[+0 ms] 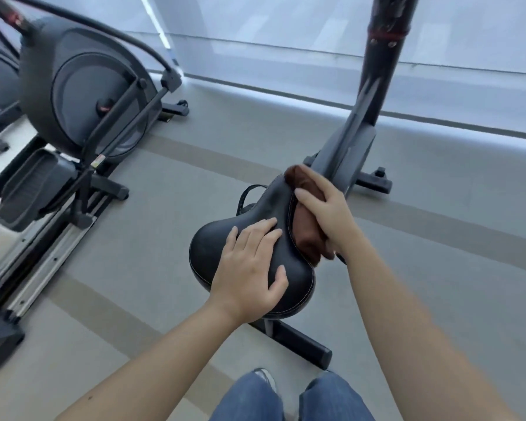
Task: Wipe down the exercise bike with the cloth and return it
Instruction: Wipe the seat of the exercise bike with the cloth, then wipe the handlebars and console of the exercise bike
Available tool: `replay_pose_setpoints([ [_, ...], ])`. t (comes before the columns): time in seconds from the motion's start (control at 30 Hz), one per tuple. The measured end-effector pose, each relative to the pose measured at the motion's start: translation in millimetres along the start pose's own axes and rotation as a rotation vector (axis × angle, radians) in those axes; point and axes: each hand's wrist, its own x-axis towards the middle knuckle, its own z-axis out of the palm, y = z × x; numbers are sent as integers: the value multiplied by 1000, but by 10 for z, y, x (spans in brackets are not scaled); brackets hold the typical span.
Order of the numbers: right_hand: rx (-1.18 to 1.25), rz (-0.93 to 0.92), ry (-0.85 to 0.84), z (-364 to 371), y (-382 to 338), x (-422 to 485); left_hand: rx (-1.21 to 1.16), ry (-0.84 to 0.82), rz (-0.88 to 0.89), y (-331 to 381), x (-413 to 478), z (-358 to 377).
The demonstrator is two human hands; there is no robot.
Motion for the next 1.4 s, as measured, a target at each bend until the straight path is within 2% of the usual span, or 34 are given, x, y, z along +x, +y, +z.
replay_pose_setpoints([
  [0.1, 1, 40, -93, -63, 88, -524, 1, -3, 8, -10, -11, 10],
  [0.17, -107, 51, -139, -61, 112, -798, 7, -5, 19, -19, -21, 17],
  [0.23, -184, 70, -80, -35, 93, -944, 10, -16, 35, -19, -22, 14],
  [0.67, -275, 168, 322, 330, -95, -1467, -94, -6, 60, -88, -48, 10],
  [0.93, -330, 94, 435, 218, -625, -1692, -366, 20, -40, -23, 29, -202],
  [1.23, -369, -87, 499, -310, -1250, -1896, -263, 258, 269, 800, 74, -794],
  [1.4, -375, -187, 518, -965, -1566, -2084, -353, 284, 284, 1576, 179, -831],
])
